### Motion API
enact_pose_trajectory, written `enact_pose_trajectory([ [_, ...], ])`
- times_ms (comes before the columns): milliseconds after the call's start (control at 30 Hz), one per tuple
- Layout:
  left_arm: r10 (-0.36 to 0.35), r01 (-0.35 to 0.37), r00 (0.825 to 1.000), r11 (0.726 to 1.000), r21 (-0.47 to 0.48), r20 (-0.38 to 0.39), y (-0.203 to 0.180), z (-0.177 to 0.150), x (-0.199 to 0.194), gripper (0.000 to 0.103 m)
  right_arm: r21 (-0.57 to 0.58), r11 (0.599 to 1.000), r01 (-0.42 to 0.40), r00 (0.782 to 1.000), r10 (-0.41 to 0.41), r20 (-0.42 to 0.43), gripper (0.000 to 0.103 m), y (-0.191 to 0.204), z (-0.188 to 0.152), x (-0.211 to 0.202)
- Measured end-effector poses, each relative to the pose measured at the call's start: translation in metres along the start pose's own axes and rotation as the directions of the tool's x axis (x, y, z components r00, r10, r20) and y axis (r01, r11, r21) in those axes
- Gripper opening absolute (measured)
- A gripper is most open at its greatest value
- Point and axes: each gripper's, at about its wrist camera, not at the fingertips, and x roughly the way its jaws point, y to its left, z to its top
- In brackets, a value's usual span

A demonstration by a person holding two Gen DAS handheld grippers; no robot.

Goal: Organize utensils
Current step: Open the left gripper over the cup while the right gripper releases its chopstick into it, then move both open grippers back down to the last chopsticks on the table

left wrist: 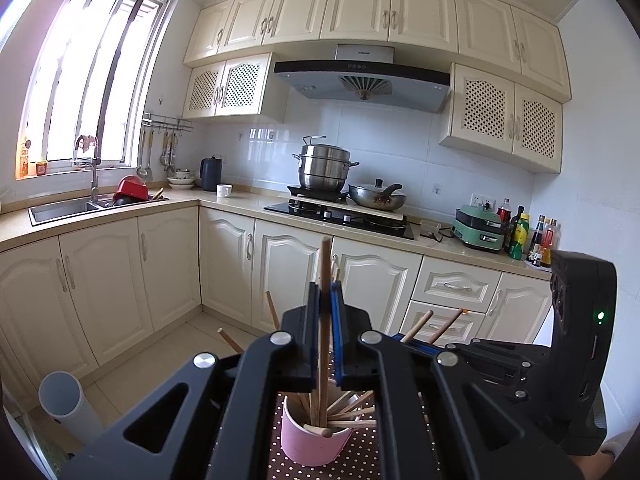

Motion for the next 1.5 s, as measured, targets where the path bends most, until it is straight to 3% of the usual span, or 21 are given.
enact_pose_trajectory([
  [300, 0.021, -0.021, 1.0, 1.0, -0.007, -0.003, 0.0, 0.0, 0.0, 0.007, 0.006, 1.0, 0.005, 1.0, -0.005, -0.005, 0.007, 0.004, -0.002, -0.002],
  [367, 0.02, -0.02, 1.0, 1.0, -0.021, -0.015, 0.002, 0.001, -0.001, 0.036, 0.012, 1.0, 0.005, 1.0, -0.004, -0.012, 0.007, 0.004, -0.002, -0.003],
  [400, 0.023, -0.024, 1.0, 0.999, -0.028, -0.016, 0.002, 0.001, -0.002, 0.04, 0.009, 1.0, 0.007, 1.0, -0.007, -0.01, 0.007, 0.005, -0.002, -0.005],
  [600, 0.03, -0.031, 0.999, 0.999, -0.03, -0.023, -0.002, 0.001, -0.015, 0.045, 0.002, 1.0, 0.022, 1.0, -0.022, -0.002, 0.007, 0.013, 0.0, -0.021],
  [767, 0.049, -0.049, 0.999, 0.999, -0.023, -0.007, -0.007, 0.002, -0.035, 0.057, 0.004, 1.0, 0.028, 0.999, -0.028, 0.022, 0.007, 0.019, 0.002, -0.04],
  [967, 0.077, -0.077, 0.997, 0.997, -0.023, -0.012, -0.01, -0.001, -0.064, 0.059, 0.016, 0.999, 0.03, 0.999, -0.031, 0.044, 0.011, 0.028, -0.002, -0.068],
  [1267, 0.111, -0.111, 0.987, 0.994, 0.005, -0.117, -0.01, -0.041, -0.093, 0.06, 0.009, 1.0, 0.002, 0.999, -0.002, 0.034, 0.012, 0.052, -0.032, -0.101],
  [1500, 0.109, -0.117, 0.951, 0.993, -0.012, -0.29, 0.004, -0.094, -0.08, 0.06, 0.013, 1.0, -0.011, 0.999, 0.012, -0.038, 0.012, 0.062, -0.071, -0.094],
])
